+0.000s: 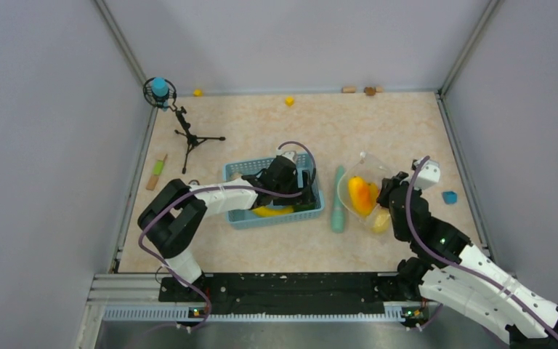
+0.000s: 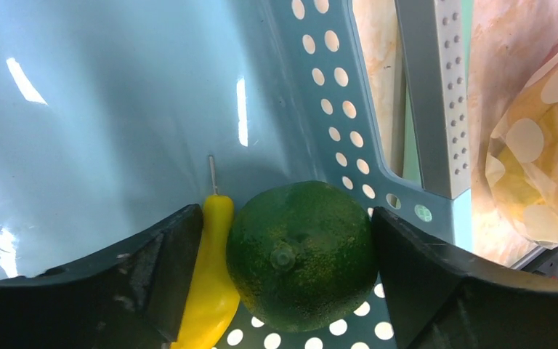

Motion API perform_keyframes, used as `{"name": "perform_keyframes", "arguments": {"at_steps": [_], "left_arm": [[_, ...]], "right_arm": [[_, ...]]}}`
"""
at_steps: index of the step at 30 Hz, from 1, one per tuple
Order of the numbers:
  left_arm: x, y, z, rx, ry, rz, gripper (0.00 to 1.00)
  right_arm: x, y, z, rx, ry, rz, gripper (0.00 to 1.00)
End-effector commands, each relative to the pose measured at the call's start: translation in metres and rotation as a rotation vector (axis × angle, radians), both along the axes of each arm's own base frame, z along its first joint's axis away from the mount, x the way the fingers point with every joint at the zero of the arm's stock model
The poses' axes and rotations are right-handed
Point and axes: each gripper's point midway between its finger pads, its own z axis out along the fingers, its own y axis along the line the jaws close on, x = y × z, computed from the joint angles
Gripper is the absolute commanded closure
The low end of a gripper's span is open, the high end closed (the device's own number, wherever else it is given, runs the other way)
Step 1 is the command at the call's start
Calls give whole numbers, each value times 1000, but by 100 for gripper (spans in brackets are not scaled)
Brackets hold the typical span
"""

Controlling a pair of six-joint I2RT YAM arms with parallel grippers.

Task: Place the food in the zip-top bag and seal the zipper
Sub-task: Pick up the fake fruit from the bin.

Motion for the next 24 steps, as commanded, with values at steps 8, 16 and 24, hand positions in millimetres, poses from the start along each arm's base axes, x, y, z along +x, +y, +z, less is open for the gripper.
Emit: {"name": "perform_keyframes", "arguments": {"at_steps": [8,16,24], "left_arm": [[4,-6,19,-54,-41,4,53],[6,-1,35,-69,-84,22,66],[15,15,61,-52,-184,77,69]], "right_arm": [[4,0,9,15,-36,-11,100],[3,1,9,14,-35,-3,100],[3,3,10,22,-36,12,100]]}}
